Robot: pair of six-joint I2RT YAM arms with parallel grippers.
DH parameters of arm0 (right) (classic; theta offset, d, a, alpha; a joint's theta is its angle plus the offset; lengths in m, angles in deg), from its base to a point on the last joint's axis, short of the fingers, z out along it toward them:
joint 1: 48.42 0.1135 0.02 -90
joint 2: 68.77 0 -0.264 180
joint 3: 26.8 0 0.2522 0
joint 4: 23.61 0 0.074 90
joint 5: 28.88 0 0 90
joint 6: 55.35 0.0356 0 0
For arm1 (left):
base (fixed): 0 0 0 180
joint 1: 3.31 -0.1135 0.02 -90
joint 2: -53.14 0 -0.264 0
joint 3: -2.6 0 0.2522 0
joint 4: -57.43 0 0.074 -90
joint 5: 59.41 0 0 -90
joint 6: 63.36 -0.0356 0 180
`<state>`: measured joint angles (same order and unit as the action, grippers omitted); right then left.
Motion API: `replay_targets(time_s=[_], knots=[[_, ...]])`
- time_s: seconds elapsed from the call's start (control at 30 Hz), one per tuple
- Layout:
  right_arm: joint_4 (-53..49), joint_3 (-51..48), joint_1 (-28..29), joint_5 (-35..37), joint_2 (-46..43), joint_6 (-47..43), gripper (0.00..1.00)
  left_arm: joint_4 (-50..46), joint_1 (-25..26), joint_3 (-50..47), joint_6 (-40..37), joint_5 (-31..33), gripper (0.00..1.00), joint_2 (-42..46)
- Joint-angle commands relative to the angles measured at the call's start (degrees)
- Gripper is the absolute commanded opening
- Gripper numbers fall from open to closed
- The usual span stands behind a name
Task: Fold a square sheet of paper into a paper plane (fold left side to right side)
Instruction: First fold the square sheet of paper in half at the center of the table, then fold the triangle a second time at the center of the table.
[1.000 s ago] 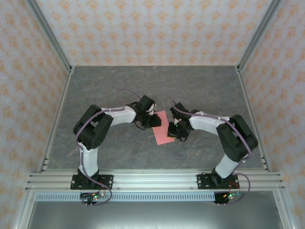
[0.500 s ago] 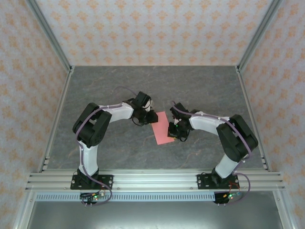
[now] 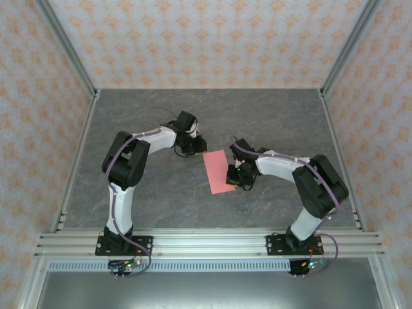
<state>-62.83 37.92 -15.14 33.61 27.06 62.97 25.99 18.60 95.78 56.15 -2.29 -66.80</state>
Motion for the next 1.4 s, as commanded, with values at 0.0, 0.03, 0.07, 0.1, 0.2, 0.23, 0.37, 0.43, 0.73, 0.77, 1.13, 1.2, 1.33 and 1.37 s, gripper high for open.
replay_targets(time_s=[0.0, 0.03, 0.07, 0.1, 0.2, 0.23, 0.37, 0.43, 0.73, 0.77, 1.13, 1.2, 1.33, 1.37], knots=[[-1.98, -3.09, 0.13, 2.77, 1.6, 0.63, 0.15, -3.28, -2.51, 3.22, -2.87, 4.49, 0.23, -1.46], [-0.67, -3.23, 0.14, 2.21, 0.88, 1.09, 0.15, -3.65, -2.77, 3.97, -2.99, 4.01, 0.23, -1.32], [0.42, -3.16, 0.12, 1.48, 0.02, 1.26, 0.16, -4.07, -2.91, 4.77, -3.17, 3.6, 0.23, -0.91], [1.31, -2.74, 0.19, 0.82, -0.71, 1.28, 0.17, -4.45, -3.06, 5.18, -3.4, 3.45, 0.24, -0.35], [2.4, -0.66, 0.12, 0.35, -3.47, 1.54, 0.24, -4.54, -3.02, 4.25, -3.74, 3.92, 0.26, 3.93], [2.22, 0.2, 0.19, 0.67, -4.58, 1.48, 0.27, -4.11, -3.02, 2.94, -3.46, 4.12, 0.27, 6.21], [-0.44, 3.44, 0.34, 4.3, -8.55, 0.47, 0.4, 0.38, -3.02, -5.98, -0.85, 5.72, 0.35, 17.0], [-2.71, 4.29, 0.57, 7.24, -9.99, -0.42, 0.47, 3.96, -3.02, -12.8, 1.64, 6.95, 0.38, 23.15], [-6.19, 3.6, 2.05, 11.13, -6.64, -0.21, 0.84, 8.58, -1.78, -32.1, 6.28, 11.95, 0.49, 40.83], [-6.4, 3.83, 2.54, 11.45, -6.01, -0.02, 0.89, 7.86, -1.78, -32.51, 6.04, 12.42, 0.5, 41.77], [-7.68, 7.63, 8.51, 13.23, 1.48, 2.37, 1.0, 7.47, -1.78, -34.22, 5.77, 13.11, 0.51, 43.11], [-7.69, 8.42, 9.45, 13.03, 2.3, 2.58, 1.0, 7.28, -1.79, -34.16, 5.6, 13.19, 0.51, 43.06], [-6.36, 8.92, 10.57, 11.1, 2.58, 3.65, 1.0, 6.54, -1.74, -34.36, 5.14, 13.76, 0.51, 43.29], [-5.71, 8.83, 10.58, 10.38, 2.4, 4.0, 1.0, 6.51, -1.71, -34.37, 5.03, 13.77, 0.51, 43.36]])
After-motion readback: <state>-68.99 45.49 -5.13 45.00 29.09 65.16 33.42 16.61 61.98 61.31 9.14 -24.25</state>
